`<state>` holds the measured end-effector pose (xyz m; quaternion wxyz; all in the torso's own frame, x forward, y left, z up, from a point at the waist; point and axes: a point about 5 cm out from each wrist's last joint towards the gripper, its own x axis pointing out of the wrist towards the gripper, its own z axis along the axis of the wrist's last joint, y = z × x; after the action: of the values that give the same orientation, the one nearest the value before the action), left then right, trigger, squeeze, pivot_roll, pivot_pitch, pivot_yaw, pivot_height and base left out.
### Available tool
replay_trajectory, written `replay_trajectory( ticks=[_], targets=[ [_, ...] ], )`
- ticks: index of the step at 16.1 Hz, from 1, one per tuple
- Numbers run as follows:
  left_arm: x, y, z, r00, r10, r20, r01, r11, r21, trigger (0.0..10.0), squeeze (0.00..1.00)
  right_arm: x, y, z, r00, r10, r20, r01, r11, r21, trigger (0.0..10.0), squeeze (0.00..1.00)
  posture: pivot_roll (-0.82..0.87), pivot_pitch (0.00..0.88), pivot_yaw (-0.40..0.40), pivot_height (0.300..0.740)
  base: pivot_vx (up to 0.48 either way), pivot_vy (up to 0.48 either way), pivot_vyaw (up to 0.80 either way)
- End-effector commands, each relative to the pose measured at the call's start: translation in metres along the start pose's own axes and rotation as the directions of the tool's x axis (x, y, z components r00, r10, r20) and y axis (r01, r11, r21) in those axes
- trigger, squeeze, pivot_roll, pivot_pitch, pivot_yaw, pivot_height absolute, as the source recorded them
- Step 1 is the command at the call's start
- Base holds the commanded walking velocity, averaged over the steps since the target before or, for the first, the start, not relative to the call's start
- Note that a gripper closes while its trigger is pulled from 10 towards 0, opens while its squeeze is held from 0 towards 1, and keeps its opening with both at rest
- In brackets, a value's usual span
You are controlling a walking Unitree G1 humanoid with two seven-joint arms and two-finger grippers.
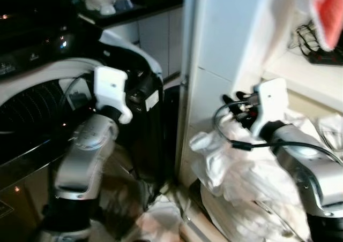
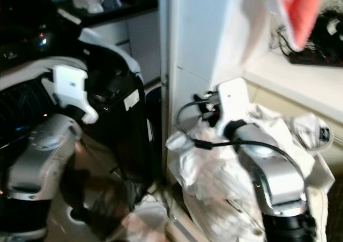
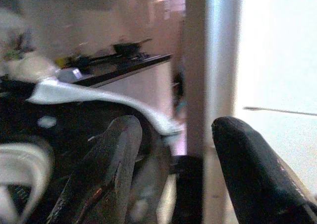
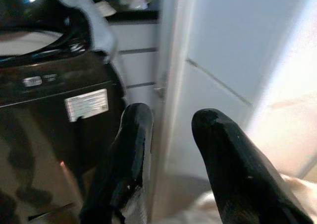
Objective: Clothes washing
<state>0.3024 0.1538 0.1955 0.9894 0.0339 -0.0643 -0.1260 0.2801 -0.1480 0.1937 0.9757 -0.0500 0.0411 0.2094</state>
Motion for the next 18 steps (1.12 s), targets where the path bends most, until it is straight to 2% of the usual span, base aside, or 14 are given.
replay_trajectory(
  ticks=[1,3,4,5,6,8,9,10,12,13,14,15,16,18],
  targets=[
    [0.002,-0.006,0.003,1.000,-0.030,0.003,0.030,1.000,-0.003,10.0,0.00,-0.005,-0.006,0.002,1.000,-0.024,0.007,0.025,1.000,-0.012,10.0,0.00,0.05,0.000,0.010,0.740,0.349,0.000,0.00],
    [-0.001,-0.007,0.001,0.998,-0.060,0.001,0.060,0.998,-0.013,10.0,0.00,-0.006,-0.006,0.002,1.000,-0.025,0.003,0.025,1.000,-0.012,10.0,0.00,0.05,0.000,0.011,0.740,0.000,0.000,0.00],
    [-0.002,-0.008,-0.001,0.995,-0.097,-0.006,0.097,0.995,-0.005,10.0,0.00,-0.006,-0.006,0.002,1.000,-0.026,0.001,0.026,1.000,-0.012,10.0,0.00,0.05,0.000,0.011,0.740,0.000,0.000,0.00],
    [-0.006,-0.010,0.000,0.984,-0.179,-0.003,0.179,0.984,0.005,10.0,0.00,-0.007,-0.005,0.002,1.000,-0.018,-0.008,0.018,1.000,-0.008,10.0,0.00,0.05,0.000,0.011,0.740,0.000,0.000,0.00],
    [-0.007,-0.010,0.001,0.978,-0.206,-0.001,0.206,0.978,0.005,10.0,0.00,-0.007,-0.005,0.002,1.000,-0.014,-0.012,0.014,1.000,-0.007,10.0,0.00,0.05,0.000,0.011,0.740,0.000,0.000,0.00],
    [-0.011,-0.006,0.005,0.958,-0.285,0.001,0.285,0.958,0.004,10.0,0.00,-0.014,-0.010,0.004,0.996,0.056,-0.072,-0.060,0.997,-0.046,10.0,0.00,0.05,0.000,0.011,0.740,0.000,0.000,0.00],
    [-0.012,-0.006,0.007,0.952,-0.307,0.001,0.307,0.952,0.006,10.0,0.00,-0.017,-0.016,0.005,0.993,0.062,-0.101,-0.068,0.996,-0.054,10.0,0.13,0.05,0.000,0.011,0.740,0.000,0.000,0.00],
    [-0.013,-0.007,0.007,0.945,-0.328,-0.001,0.328,0.945,0.005,10.0,0.00,-0.021,-0.021,0.008,0.991,0.072,-0.117,-0.081,0.994,-0.077,10.0,1.00,0.05,0.000,0.011,0.740,0.000,0.000,0.00],
    [-0.013,-0.013,0.006,0.927,-0.376,-0.009,0.376,0.927,-0.004,10.0,0.00,-0.029,-0.031,0.014,0.978,0.108,-0.179,-0.129,0.986,-0.109,10.0,1.00,0.05,0.000,0.012,0.740,0.000,0.000,0.00],
    [-0.014,-0.018,0.006,0.913,-0.409,-0.013,0.409,0.913,-0.016,10.0,0.00,-0.040,-0.034,0.018,0.950,0.180,-0.256,-0.219,0.966,-0.137,10.0,1.00,0.05,0.000,0.013,0.740,0.000,0.000,0.00],
    [-0.014,-0.020,0.006,0.909,-0.417,-0.015,0.417,0.909,-0.020,10.0,0.00,-0.043,-0.034,0.019,0.941,0.198,-0.275,-0.243,0.960,-0.140,10.0,1.00,0.05,0.000,0.013,0.740,0.000,0.000,0.00],
    [-0.019,-0.024,0.003,0.882,-0.470,-0.035,0.468,0.883,-0.042,10.0,0.00,-0.058,-0.036,0.023,0.897,0.266,-0.352,-0.336,0.929,-0.154,10.0,1.00,0.05,0.000,0.013,0.740,0.000,0.000,0.00],
    [-0.022,-0.026,0.001,0.862,-0.504,-0.051,0.502,0.864,-0.044,10.0,0.00,-0.064,-0.039,0.022,0.878,0.268,-0.396,-0.354,0.922,-0.160,10.0,1.00,0.05,0.000,0.013,0.740,0.000,0.000,0.00],
    [-0.028,-0.028,-0.004,0.827,-0.556,-0.084,0.554,0.831,-0.047,10.0,0.00,-0.072,-0.052,0.016,0.853,0.222,-0.472,-0.330,0.931,-0.158,10.0,1.00,0.04,0.000,0.015,0.740,0.000,0.000,0.00]
  ],
)
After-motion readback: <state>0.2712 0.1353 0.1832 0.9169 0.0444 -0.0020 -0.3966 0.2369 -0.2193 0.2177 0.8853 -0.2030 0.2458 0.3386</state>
